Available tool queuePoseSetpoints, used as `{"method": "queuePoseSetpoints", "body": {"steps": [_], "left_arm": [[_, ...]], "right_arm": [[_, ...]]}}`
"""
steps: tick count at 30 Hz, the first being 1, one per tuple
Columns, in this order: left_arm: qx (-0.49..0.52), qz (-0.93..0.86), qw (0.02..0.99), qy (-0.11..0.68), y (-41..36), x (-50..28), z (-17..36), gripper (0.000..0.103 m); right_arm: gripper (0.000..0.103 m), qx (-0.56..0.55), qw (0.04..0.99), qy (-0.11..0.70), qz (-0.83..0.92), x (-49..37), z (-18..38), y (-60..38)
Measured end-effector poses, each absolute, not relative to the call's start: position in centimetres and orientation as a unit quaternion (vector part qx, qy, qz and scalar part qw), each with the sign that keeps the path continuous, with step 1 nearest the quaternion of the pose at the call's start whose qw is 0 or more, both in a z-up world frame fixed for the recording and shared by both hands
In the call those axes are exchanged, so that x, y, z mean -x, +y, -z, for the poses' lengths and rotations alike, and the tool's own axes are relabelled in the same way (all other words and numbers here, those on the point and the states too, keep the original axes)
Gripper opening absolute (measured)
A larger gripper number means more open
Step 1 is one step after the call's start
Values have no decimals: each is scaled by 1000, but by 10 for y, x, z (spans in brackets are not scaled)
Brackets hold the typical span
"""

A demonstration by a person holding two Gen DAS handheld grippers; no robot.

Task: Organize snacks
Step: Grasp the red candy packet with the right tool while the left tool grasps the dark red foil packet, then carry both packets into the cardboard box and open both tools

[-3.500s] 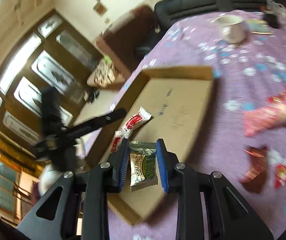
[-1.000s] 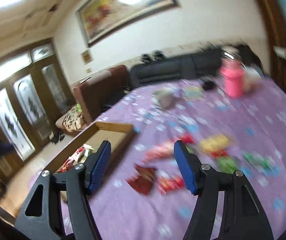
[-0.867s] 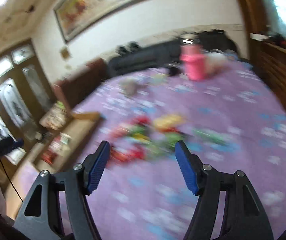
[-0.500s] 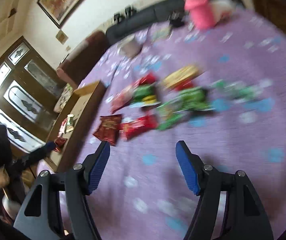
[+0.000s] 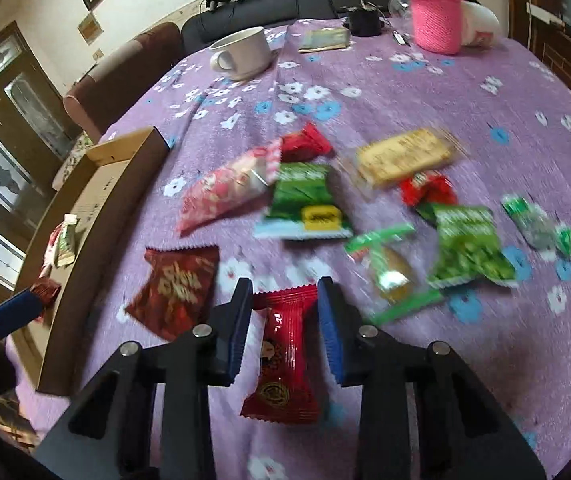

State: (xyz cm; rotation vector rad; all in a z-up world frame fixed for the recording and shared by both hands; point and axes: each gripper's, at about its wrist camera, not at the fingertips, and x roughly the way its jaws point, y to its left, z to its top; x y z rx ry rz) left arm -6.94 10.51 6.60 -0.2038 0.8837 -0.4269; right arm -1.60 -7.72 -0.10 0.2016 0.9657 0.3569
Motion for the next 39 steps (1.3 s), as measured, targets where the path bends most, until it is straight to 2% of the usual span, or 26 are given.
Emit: {"method": "queuePoseSetpoints", "body": {"steps": [8,9,10,15,16,22,24,26,27,28,30,31,32,36,39], "left_arm": [[69,183,857,477,72,22,-21,66],[63,178,856,481,70,21,-18,58],[56,172,856,485,68,19,-13,34],[75,175,859,475,76,30,-18,33],[85,178,861,468,82,35,-23,33],[147,189,877,418,125,73,-62,33],[153,185,884,400,140,89,-74,33],[162,184,888,390,151,99,-79,33],[168,182,890,384,161,108,-81,33],[170,178,891,382,164,110,-82,33],[174,166,896,374,177,122,-84,33],[171,155,900,370,184,128,-84,33],[170,147,903,367,190,132,-84,33],[183,108,911,354,229,147,-86,33],[193,79,912,354,257,146,-84,33]], "right_arm": [[35,-136,867,442,-187,43,-3,-109],[35,-137,868,438,-190,46,-5,-110],[35,-139,868,437,-192,48,-6,-110],[35,-141,868,429,-205,60,-11,-111],[0,-144,865,431,-213,61,-11,-110],[1,-143,861,426,-236,71,-20,-103],[13,-122,864,438,-219,75,-15,-102],[54,-90,868,445,-199,80,-8,-98],[59,-78,872,444,-192,82,-5,-96],[59,-65,873,445,-186,83,-2,-94],[55,-52,876,446,-178,84,3,-90],[30,-45,875,446,-180,84,3,-87],[19,-52,869,454,-188,83,4,-86],[19,-53,873,439,-204,93,-14,-79],[19,-57,873,415,-250,99,-49,-58]]}}
